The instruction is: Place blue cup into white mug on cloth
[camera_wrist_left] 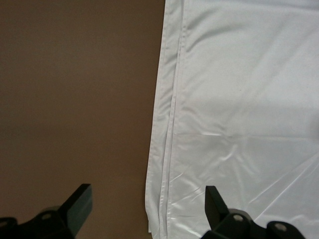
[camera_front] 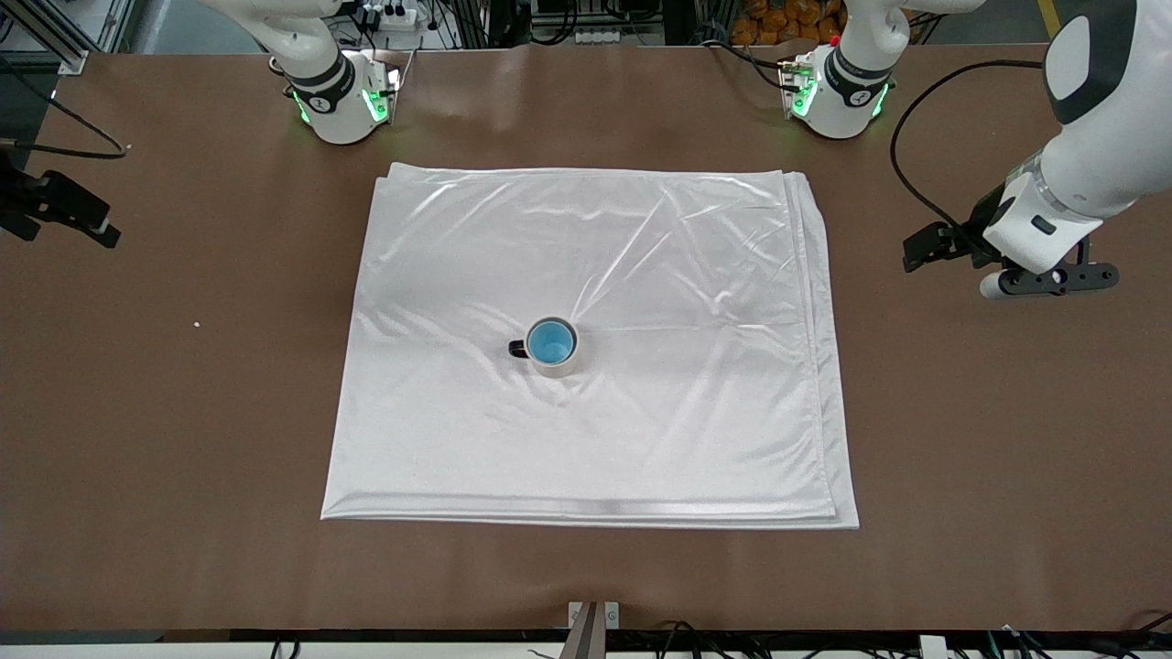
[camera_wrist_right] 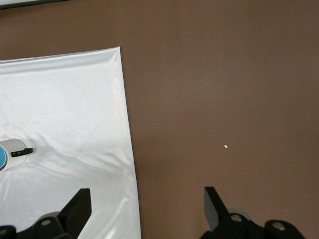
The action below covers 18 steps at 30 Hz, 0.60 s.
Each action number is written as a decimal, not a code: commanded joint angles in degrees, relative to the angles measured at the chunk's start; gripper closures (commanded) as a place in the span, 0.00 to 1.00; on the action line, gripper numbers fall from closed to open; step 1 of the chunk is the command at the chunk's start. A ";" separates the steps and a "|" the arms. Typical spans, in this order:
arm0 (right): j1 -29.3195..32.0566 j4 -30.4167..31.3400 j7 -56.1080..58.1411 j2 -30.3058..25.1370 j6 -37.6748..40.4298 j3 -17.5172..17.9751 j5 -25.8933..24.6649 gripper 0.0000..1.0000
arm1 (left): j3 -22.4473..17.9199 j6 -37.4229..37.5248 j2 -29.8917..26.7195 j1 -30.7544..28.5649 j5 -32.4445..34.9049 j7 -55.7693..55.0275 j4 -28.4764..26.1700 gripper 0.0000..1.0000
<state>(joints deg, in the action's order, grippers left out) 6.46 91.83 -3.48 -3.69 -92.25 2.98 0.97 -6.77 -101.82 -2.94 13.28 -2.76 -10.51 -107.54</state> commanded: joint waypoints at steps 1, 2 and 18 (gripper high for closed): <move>0.92 -0.51 -0.65 0.17 0.05 0.36 1.14 0.00 | 0.53 -0.39 -3.21 -2.82 1.97 1.45 -1.62 0.00; 0.92 -0.42 -0.65 0.17 0.05 0.36 1.14 0.00 | 0.53 -0.39 -3.38 -3.08 1.97 1.98 -1.53 0.00; 1.36 -0.42 -0.65 0.26 0.05 0.36 1.23 0.00 | -0.08 5.14 -4.09 -5.98 2.67 6.81 7.43 0.00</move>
<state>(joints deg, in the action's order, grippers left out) 6.90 91.83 -3.60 -3.66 -92.25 2.86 0.97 -7.00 -98.50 -8.12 8.48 -1.62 -6.70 -103.73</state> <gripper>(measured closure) 0.000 0.000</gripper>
